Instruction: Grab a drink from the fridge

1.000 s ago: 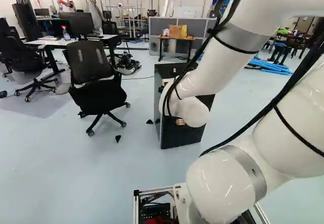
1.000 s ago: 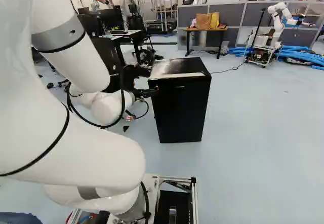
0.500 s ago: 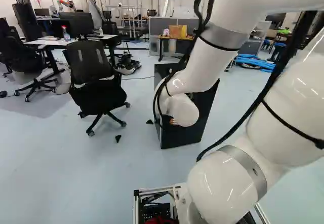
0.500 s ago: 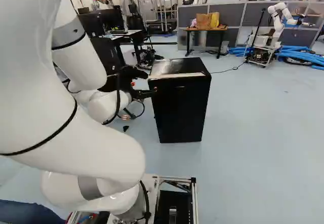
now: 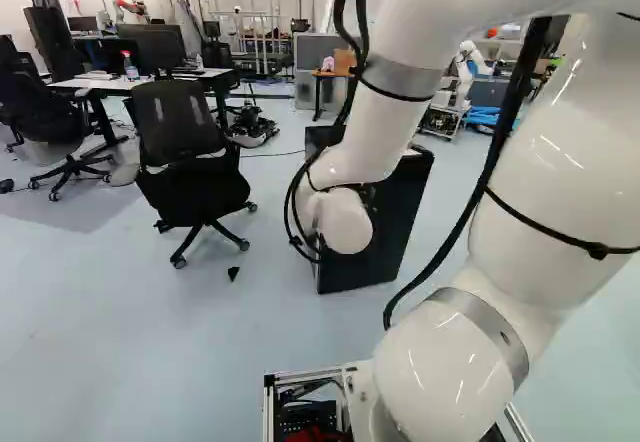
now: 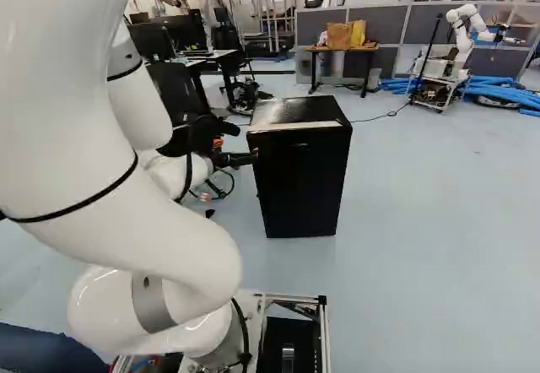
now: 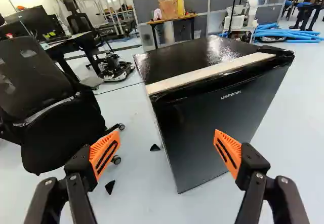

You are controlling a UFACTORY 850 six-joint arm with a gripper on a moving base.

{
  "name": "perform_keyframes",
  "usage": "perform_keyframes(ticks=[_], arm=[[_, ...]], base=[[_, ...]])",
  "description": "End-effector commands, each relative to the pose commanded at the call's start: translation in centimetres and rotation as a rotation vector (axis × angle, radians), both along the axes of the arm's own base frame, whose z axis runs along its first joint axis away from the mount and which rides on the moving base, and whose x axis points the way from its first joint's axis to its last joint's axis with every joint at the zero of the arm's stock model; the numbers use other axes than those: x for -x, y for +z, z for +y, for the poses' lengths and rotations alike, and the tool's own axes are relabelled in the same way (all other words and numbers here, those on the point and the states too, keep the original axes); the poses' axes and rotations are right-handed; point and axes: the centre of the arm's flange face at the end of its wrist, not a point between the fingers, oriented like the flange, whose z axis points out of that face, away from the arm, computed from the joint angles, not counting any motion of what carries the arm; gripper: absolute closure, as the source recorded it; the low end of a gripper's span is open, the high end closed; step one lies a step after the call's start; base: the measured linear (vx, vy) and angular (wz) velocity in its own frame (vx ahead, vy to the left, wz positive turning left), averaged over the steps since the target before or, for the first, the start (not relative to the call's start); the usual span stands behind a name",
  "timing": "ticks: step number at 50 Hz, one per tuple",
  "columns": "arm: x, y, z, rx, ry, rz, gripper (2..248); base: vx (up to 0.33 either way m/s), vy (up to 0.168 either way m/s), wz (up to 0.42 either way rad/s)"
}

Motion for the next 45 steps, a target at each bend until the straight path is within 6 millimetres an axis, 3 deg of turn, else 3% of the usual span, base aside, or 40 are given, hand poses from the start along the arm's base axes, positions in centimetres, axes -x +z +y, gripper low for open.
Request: perform_keyframes(ticks=[45], arm=[[-2.4,-3.2,4.1,0.091,-0.068,-0.078,3]], base=[[0.000,0.000,0.000]])
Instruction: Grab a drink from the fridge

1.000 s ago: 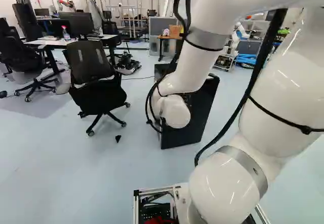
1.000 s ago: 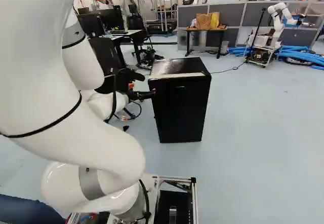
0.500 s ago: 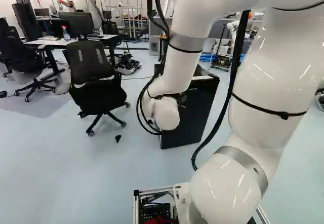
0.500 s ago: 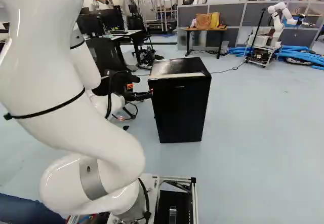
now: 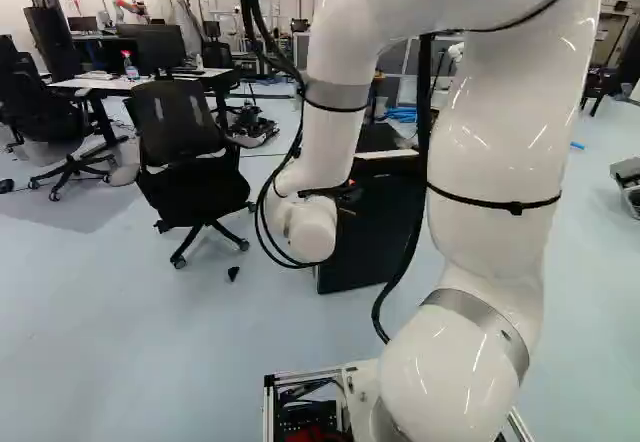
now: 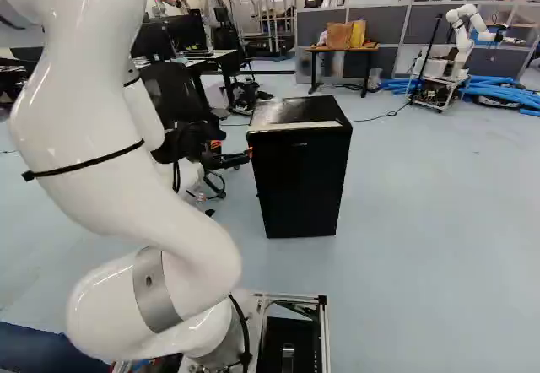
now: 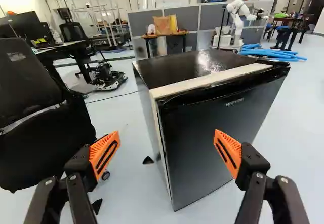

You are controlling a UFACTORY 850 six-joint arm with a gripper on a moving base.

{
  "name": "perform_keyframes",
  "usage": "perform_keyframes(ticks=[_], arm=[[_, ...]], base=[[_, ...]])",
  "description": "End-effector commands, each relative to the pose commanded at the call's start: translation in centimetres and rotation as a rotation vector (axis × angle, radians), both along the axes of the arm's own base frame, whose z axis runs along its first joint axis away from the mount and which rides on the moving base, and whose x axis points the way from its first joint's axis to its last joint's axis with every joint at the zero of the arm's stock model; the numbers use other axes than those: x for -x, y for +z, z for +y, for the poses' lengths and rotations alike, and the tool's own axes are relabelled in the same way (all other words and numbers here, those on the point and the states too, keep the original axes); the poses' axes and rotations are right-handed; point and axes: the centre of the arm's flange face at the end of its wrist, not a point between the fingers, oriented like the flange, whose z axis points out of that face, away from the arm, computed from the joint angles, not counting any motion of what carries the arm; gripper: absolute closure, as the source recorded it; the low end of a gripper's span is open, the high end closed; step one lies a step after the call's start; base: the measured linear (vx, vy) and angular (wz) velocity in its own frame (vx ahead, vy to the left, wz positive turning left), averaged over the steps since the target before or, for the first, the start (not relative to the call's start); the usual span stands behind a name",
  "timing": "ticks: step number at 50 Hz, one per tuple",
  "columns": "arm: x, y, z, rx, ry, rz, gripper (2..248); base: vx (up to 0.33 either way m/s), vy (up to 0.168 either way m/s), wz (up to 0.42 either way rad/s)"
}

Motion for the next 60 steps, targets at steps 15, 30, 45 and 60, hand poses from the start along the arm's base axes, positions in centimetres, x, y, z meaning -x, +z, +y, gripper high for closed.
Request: perform_keyframes(ticks=[15,30,45,60], arm=[[-1.0,-1.3,1.1,0.034,-0.036,-0.027,3],[-2.5,-2.9,2.1,0.061,-0.085,-0.044,3],[-4.2,-4.7,2.8,0.083,-0.148,-0.051,3],[-5.8,-6.6,3.5,0.102,-0.214,-0.057,3]], base=[[0.000,0.000,0.000],[0.000,0.000,0.000],[0.000,0.000,0.000],[0.000,0.000,0.000]])
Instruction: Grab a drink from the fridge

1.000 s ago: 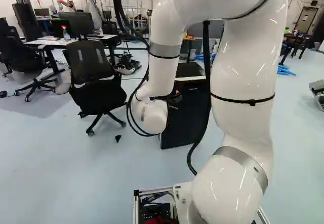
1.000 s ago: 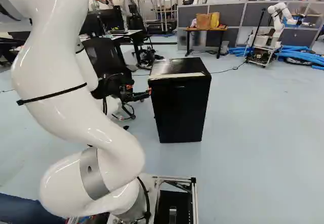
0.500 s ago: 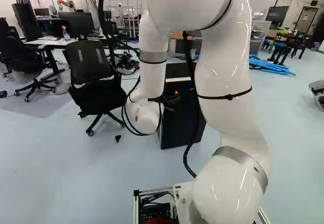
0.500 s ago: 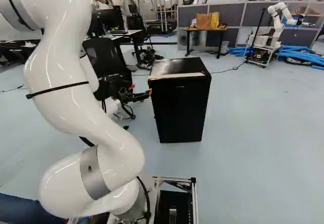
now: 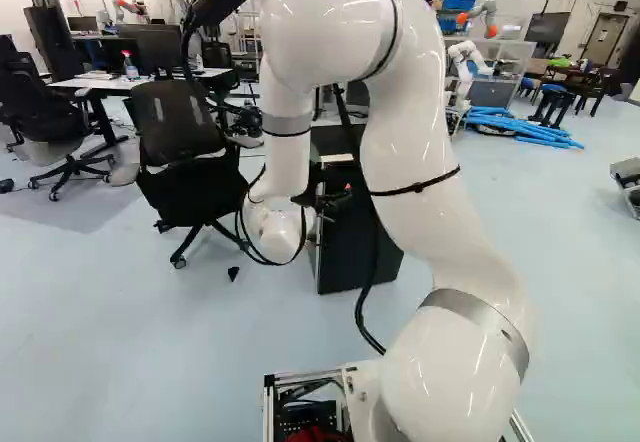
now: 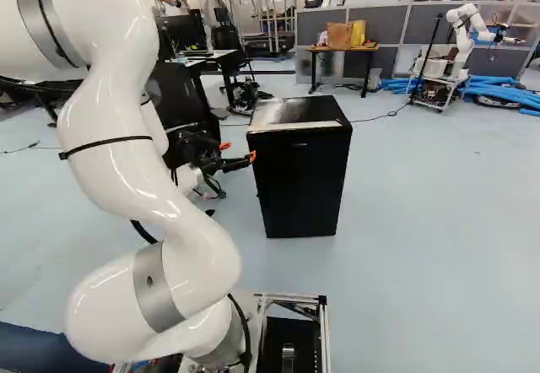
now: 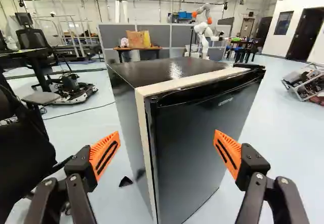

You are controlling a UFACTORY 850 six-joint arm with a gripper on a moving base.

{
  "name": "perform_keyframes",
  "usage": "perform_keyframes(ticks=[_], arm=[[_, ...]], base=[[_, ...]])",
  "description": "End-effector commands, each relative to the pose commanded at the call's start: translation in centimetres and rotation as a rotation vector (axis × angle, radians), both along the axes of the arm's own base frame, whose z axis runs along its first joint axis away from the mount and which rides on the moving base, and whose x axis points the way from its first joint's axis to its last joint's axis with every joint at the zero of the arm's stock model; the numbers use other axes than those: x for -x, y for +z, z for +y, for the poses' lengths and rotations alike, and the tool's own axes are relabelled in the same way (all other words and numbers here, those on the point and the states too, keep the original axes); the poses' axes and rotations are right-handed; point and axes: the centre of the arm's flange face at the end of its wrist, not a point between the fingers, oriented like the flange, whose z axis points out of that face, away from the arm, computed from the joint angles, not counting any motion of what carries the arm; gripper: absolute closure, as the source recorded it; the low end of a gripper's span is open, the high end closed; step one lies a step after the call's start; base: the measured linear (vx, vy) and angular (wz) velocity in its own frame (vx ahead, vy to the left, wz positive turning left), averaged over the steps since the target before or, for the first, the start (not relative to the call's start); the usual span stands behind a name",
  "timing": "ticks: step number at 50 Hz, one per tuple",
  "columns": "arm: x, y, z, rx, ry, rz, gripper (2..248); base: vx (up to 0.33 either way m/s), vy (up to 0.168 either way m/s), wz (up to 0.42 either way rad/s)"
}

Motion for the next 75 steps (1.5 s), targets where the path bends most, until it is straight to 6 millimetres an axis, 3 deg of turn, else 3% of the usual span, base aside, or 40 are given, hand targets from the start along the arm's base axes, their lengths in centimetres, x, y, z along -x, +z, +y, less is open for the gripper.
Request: perform_keyframes(ticks=[48,75], arm=[[-5.6,-1.0,1.3,-0.035,-0.136,-0.073,3],[-6.7,-1.1,0.3,-0.040,-0.164,-0.081,3]], base=[[0.000,0.000,0.000],[0.000,0.000,0.000]])
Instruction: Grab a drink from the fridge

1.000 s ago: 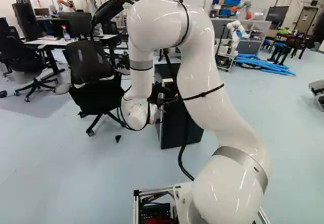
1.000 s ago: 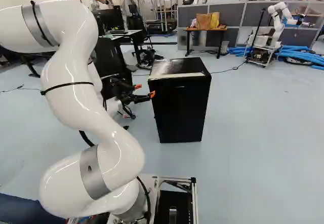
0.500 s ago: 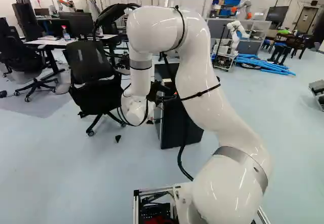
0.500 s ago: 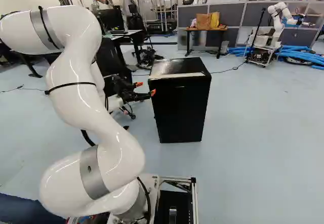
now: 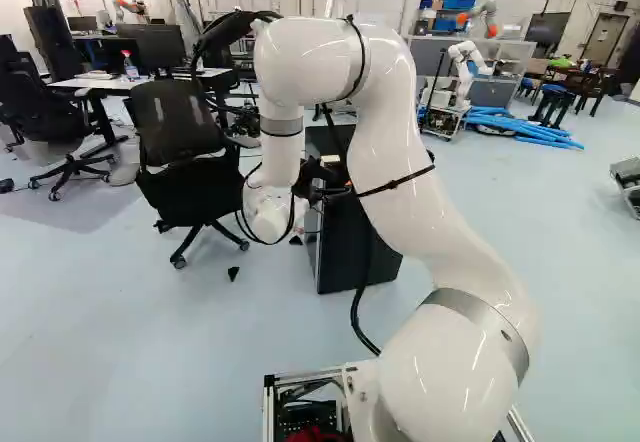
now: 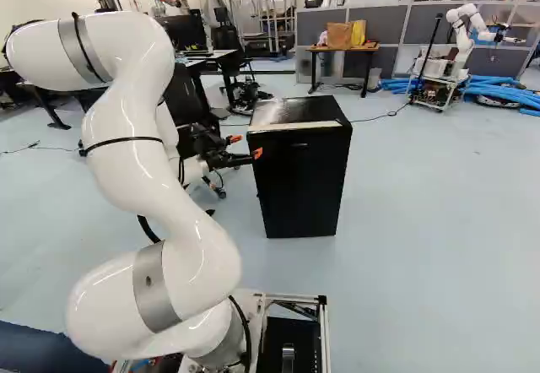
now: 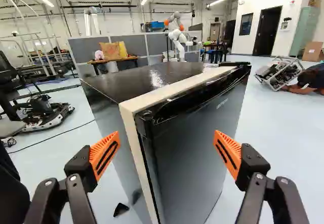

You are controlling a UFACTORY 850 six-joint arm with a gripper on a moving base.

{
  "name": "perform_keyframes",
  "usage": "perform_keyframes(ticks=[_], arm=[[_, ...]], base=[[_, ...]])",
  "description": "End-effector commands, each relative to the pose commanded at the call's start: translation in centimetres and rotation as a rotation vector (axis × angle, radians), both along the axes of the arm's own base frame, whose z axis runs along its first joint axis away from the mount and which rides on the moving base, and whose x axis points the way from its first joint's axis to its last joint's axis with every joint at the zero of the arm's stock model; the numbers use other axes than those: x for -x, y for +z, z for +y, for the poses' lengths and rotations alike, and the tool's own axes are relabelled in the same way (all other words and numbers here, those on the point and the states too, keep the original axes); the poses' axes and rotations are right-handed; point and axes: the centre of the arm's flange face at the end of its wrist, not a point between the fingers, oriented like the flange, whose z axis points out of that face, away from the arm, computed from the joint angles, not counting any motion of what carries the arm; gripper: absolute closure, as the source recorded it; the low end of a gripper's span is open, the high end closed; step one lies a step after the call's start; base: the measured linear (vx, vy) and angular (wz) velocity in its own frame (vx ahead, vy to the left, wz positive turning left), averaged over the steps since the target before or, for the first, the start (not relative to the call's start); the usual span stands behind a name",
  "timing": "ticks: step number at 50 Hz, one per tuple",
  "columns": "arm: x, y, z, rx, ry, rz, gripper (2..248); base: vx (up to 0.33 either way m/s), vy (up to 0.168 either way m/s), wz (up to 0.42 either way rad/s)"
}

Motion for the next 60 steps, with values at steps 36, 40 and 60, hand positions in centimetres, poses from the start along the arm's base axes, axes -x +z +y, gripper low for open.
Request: perform_keyframes(ticks=[36,40,60], arm=[[-0.5,0.0,-1.5,0.000,-0.033,0.000,3],[-0.5,0.0,-1.7,0.000,-0.036,0.000,3],[-0.8,0.0,-2.5,0.000,-0.056,0.000,3]], base=[[0.000,0.000,0.000],[0.000,0.000,0.000],[0.000,0.000,0.000]])
